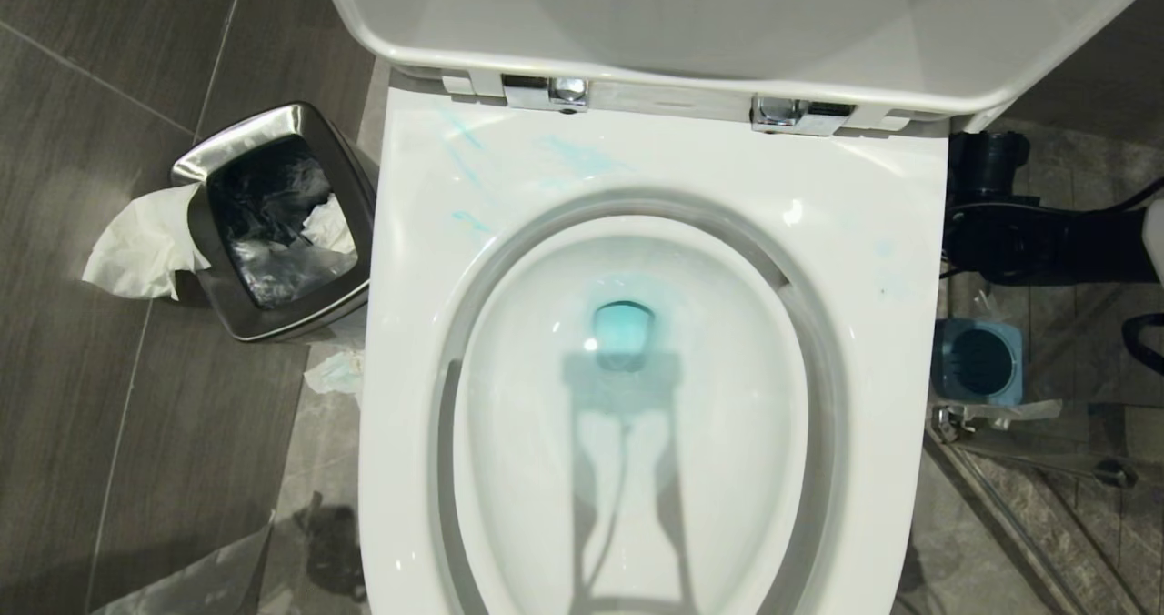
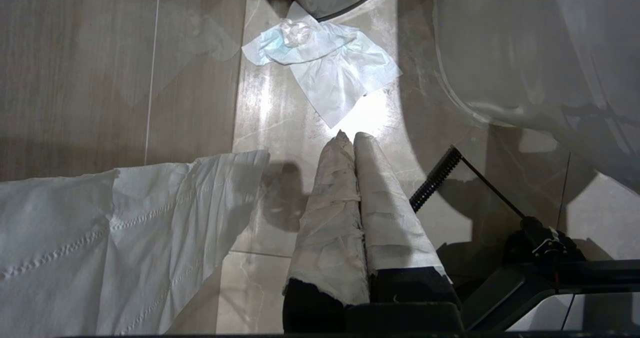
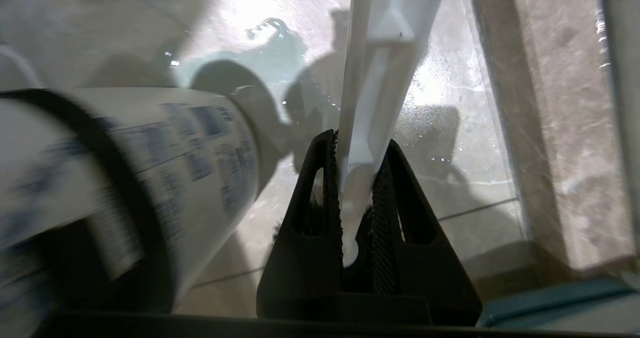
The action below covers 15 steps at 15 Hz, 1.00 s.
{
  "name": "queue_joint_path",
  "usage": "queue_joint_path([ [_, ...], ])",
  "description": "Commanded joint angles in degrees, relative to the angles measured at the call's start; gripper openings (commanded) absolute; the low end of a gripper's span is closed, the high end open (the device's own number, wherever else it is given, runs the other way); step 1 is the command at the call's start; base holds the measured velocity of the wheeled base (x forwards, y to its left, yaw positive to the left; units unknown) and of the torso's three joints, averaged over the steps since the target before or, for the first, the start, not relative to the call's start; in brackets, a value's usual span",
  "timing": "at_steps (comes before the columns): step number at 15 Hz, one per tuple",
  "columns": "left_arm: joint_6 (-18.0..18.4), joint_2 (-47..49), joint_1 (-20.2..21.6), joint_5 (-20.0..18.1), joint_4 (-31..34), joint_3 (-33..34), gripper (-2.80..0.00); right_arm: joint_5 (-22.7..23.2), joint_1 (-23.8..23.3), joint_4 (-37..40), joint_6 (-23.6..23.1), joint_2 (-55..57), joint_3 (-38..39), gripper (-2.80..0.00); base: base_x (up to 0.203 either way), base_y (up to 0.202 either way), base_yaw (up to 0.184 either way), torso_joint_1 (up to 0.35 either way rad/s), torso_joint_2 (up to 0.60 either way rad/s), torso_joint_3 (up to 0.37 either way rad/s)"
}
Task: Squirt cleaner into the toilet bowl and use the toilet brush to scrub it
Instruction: Put the toilet brush back
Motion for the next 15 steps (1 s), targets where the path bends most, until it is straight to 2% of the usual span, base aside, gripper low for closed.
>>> queue_joint_path([
  [1,-0.02,0.08,0.0,-0.02,0.02,0.09,-2.8,-0.04,0.07,-0.1,0.09,-4.24,4.04,-2.8,0.0,0.0,0.0,0.0,0.0,0.0],
  [7,0.07,0.08,0.0,-0.08,-0.07,0.09,-2.8,-0.04,0.08,-0.25,0.08,-13.3,15.34,-2.8,0.0,0.0,0.0,0.0,0.0,0.0],
  [15,0.07,0.08,0.0,-0.02,-0.07,0.09,-2.8,-0.04,-0.19,-0.21,-0.71,-19.8,21.67,-2.8,0.0,0.0,0.0,0.0,0.0,0.0],
])
